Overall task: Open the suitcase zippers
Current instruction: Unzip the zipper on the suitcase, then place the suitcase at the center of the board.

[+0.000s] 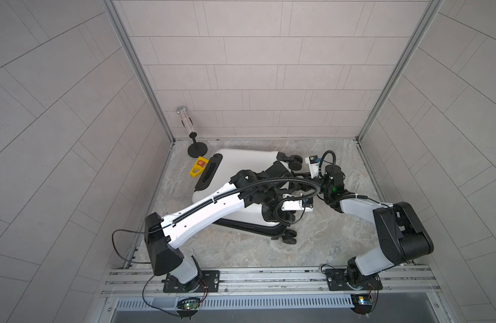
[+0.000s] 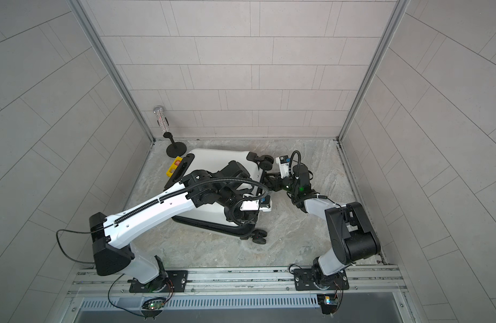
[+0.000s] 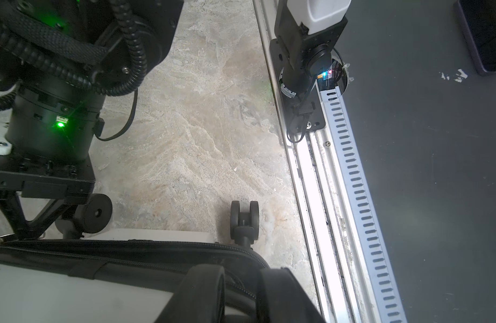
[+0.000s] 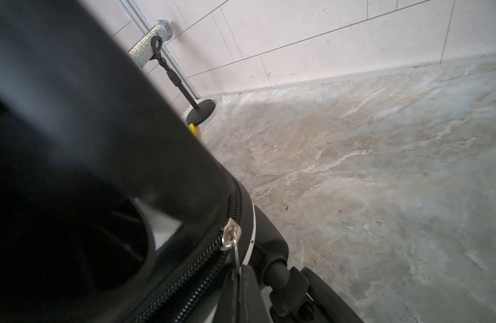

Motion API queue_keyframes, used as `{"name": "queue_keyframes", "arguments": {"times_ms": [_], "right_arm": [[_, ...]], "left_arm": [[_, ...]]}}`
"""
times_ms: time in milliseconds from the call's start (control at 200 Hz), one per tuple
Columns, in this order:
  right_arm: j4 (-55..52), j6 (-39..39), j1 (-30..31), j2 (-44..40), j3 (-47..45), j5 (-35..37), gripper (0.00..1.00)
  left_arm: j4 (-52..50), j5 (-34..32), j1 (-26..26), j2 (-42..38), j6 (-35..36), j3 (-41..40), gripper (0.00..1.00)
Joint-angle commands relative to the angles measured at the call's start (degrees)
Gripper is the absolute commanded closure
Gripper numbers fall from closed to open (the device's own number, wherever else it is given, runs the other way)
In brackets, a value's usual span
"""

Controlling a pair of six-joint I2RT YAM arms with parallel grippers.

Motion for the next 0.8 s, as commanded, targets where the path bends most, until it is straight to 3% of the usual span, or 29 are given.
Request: {"name": "queue_keyframes", "arguments": {"times_ms": [0, 480, 796], "right_arm": [[2.55, 2.88, -2.97, 2.79, 3.12, 4.39, 1.0], [-2.16, -2.36, -5.83, 7.82, 10.67, -3.32, 1.0], [-0.16, -4.76, -6.1, 8.28, 9.86, 1.29, 1.0]], "left_arm": [[-1.9, 13.89, -2.04, -3.42, -6.02, -1.41, 0.84], [-1.54, 14.96, -5.76, -5.17, -5.05, -4.85, 0.84], [-1.09, 14.14, -7.66, -4.74, -4.53, -5.52, 0.84]]}}
